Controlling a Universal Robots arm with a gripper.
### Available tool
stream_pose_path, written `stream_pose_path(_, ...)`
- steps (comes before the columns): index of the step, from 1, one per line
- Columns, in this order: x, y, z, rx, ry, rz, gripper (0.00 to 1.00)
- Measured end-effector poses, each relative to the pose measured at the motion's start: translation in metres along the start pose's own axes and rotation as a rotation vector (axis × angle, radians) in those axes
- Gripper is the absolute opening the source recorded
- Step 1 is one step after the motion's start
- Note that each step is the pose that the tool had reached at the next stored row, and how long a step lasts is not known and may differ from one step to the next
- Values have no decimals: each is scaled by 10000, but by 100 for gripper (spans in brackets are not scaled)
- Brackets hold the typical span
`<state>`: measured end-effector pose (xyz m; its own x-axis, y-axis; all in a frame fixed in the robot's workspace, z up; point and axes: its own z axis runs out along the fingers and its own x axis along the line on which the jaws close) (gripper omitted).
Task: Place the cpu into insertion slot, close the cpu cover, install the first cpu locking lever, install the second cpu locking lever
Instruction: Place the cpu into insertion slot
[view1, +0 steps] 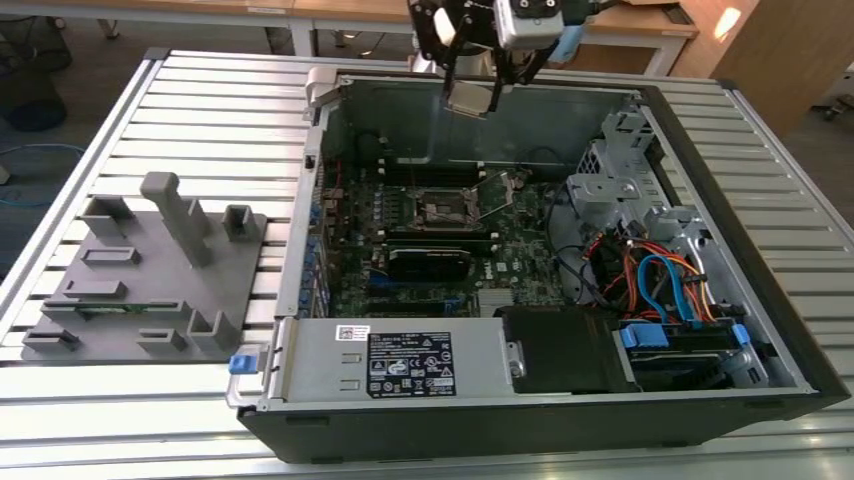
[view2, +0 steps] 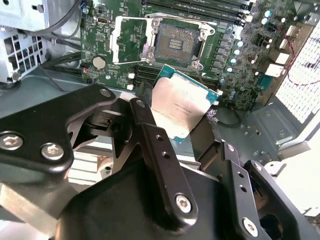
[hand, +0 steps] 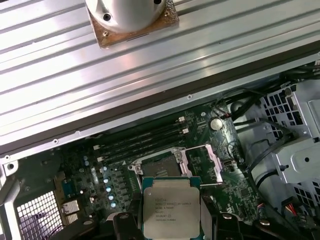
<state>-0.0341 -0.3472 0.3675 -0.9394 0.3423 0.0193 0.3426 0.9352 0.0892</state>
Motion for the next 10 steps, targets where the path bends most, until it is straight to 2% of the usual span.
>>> stream_pose_path(10,0,-1,7,-18,-93,1020,54)
